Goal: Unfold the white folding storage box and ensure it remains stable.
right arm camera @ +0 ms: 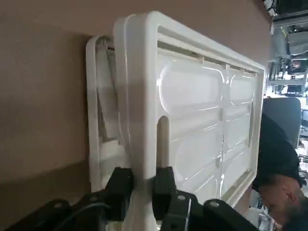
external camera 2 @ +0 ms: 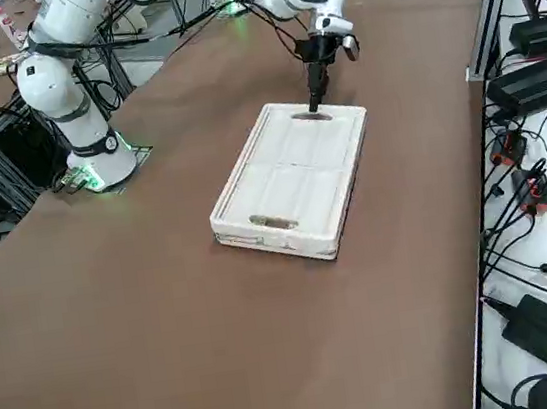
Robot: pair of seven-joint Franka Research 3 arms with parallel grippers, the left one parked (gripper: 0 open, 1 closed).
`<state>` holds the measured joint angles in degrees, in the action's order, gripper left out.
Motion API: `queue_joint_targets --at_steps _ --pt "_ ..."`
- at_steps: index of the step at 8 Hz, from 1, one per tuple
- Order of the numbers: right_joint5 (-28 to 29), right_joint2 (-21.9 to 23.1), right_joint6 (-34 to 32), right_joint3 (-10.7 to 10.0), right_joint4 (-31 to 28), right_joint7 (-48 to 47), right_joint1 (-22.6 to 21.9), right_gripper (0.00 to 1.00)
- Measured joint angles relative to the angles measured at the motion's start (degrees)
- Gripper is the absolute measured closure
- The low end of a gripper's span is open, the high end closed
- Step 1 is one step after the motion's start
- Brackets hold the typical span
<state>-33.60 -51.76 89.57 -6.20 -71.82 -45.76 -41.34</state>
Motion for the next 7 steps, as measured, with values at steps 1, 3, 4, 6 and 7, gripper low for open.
queue_joint_targets --at_steps 1,3,4,6,7 --pt "-1.1 0.0 -1.4 0.0 0.7 0.0 -0.4 0.74" --pt "-3.9 0.1 -3.8 -0.1 2.0 0.0 -1.4 0.74" --pt "-4.9 0.1 -4.6 -0.2 2.3 0.0 -1.8 0.74" --pt "-5.6 0.1 -5.5 -0.7 2.9 -0.1 -2.4 0.74" --pt "-5.8 0.2 -6.1 -0.8 3.5 -0.1 -2.5 0.74"
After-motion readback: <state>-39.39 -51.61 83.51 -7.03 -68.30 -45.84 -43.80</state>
